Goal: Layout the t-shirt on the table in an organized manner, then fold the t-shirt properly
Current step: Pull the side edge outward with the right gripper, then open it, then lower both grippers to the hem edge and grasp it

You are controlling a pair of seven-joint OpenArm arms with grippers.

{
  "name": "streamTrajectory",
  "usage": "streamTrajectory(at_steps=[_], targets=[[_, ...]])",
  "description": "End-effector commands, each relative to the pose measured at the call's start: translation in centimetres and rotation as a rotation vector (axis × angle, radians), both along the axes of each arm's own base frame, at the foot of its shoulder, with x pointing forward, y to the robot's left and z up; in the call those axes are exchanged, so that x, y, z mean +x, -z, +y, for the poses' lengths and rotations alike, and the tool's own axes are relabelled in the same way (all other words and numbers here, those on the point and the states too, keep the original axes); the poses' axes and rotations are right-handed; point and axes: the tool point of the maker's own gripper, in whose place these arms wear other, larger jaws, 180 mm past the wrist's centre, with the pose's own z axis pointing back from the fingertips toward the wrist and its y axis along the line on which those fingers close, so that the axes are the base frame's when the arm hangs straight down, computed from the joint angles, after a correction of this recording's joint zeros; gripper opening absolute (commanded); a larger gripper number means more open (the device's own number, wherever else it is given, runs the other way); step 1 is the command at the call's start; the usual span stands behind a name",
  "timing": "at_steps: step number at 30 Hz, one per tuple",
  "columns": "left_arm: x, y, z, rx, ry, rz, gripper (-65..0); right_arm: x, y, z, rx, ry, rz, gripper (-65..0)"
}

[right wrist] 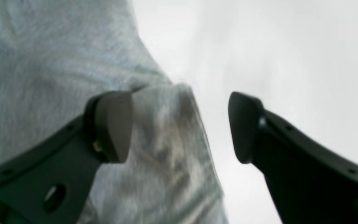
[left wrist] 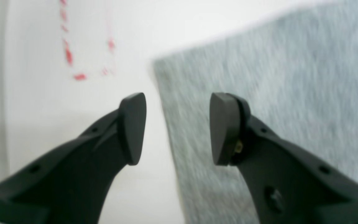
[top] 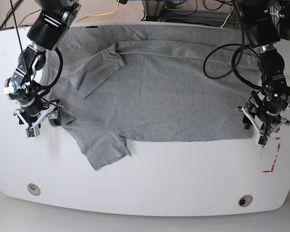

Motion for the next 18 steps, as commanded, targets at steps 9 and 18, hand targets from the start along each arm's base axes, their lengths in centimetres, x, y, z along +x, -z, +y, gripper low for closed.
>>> streamTrajectory(at_steps=[9, 18], targets=[[2.4, -3.2, -0.8, -0.011, 0.005, -0.086, -33.9, 5.5, 0.8, -2.0, 0.188, 0.061, -0.048, -22.2], [2.1, -2.8, -0.8, -0.011, 0.005, -0.071, -33.9, 6.0, 2.1, -3.0, 0.251, 0.091, -0.009, -22.2]])
